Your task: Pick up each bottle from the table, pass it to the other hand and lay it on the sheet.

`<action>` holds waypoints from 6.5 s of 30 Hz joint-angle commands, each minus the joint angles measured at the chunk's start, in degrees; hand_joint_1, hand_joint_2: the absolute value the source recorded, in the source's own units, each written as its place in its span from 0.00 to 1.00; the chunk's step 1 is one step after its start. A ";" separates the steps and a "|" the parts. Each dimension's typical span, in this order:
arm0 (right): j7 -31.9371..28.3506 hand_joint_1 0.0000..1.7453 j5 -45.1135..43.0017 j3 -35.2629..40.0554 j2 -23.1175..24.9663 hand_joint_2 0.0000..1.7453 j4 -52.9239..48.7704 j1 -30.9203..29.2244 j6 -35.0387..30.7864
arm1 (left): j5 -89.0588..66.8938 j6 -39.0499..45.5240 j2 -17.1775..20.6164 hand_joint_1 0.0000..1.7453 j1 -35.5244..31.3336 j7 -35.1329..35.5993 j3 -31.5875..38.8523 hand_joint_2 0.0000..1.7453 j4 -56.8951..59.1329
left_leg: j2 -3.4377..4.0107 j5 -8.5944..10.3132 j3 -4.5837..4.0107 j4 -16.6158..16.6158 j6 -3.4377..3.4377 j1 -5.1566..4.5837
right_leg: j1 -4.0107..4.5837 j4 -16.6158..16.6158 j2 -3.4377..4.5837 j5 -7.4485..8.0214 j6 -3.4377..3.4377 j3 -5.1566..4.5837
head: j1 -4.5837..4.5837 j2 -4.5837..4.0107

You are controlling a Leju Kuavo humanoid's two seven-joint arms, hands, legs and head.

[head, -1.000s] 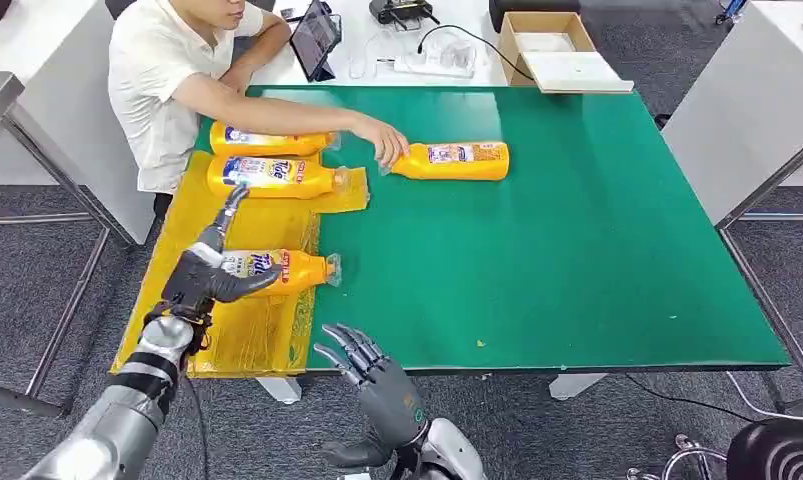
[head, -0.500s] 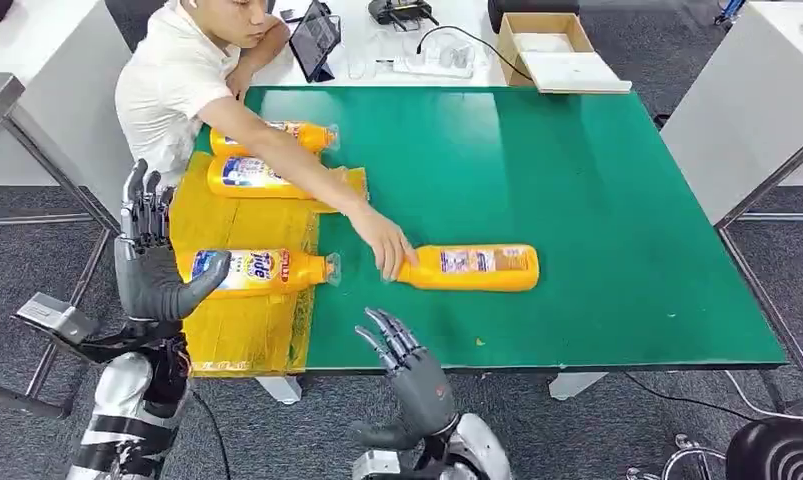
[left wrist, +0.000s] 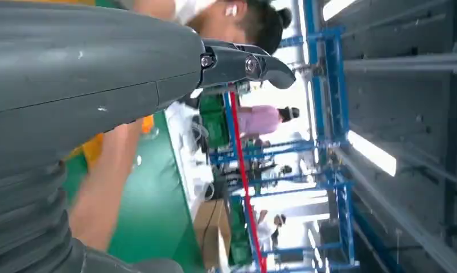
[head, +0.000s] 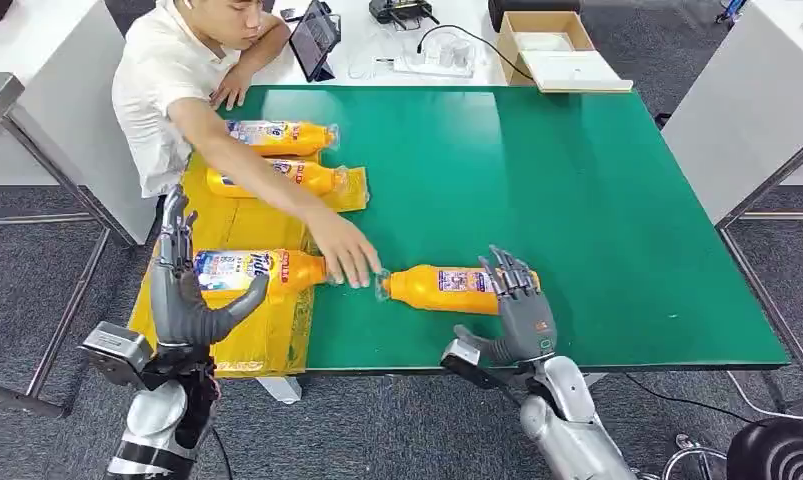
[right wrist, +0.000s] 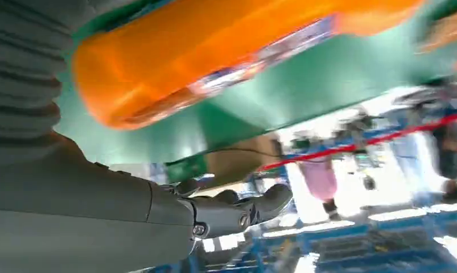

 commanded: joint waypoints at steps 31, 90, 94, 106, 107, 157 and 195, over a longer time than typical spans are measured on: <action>13.34 0.01 5.23 -1.34 -0.04 1.00 31.92 -17.91 26.91 | 6.79 -5.59 -1.19 0.00 -7.51 4.57 -6.27 1.00 7.67 | 0.04 0.02 0.39 -0.04 -0.09 0.09 | 0.10 -0.11 -0.11 0.02 -0.11 0.35 | 0.00 0.00; -17.71 1.00 -29.99 7.20 10.56 1.00 -11.75 8.39 24.14 | 15.07 -3.23 -0.22 0.00 9.62 9.33 -15.05 1.00 2.24 | -0.04 -0.10 0.17 -0.11 -0.09 0.08 | 0.08 -0.09 -0.04 -0.09 -0.14 0.17 | 0.00 0.00; -18.28 1.00 -29.96 10.63 11.11 1.00 -11.80 8.48 27.95 | 16.23 -6.94 0.22 0.00 9.45 10.61 -15.78 1.00 2.96 | -0.10 -0.11 0.17 -0.10 -0.08 0.08 | 0.07 -0.08 0.01 -0.09 -0.14 0.17 | 0.00 -0.02; -22.54 1.00 -28.56 22.16 11.33 1.00 -6.57 5.74 26.23 | 25.39 -12.94 -2.46 0.00 4.65 15.08 -15.45 1.00 7.84 | -0.09 -0.10 0.18 -0.11 -0.09 0.10 | 0.09 -0.09 -0.06 -0.09 -0.14 0.19 | 0.00 0.00; -22.54 1.00 -28.56 22.16 11.33 1.00 -6.57 5.74 26.23 | 25.39 -12.94 -2.46 0.00 4.65 15.08 -15.45 1.00 7.84 | -0.10 -0.13 0.31 -0.12 -0.14 0.14 | 0.14 -0.11 -0.11 -0.14 -0.19 0.33 | 0.02 -0.02; -22.54 0.00 -36.17 8.88 7.38 0.00 -30.10 20.42 0.08 | -25.40 15.82 9.80 1.00 -2.20 15.50 -0.55 1.00 6.23 | 0.01 -0.12 -0.02 -0.01 -0.12 0.07 | 0.06 0.08 0.04 -0.11 -0.17 -0.06 | 0.00 0.00; -22.54 0.00 -42.70 13.54 12.02 0.00 -20.07 15.31 9.55 | -56.84 6.69 7.68 1.00 -33.18 31.88 -4.11 1.00 66.09 | -0.20 0.02 0.14 -0.07 -0.06 0.11 | 0.07 -0.01 -0.10 -0.04 -0.13 0.18 | 0.02 0.00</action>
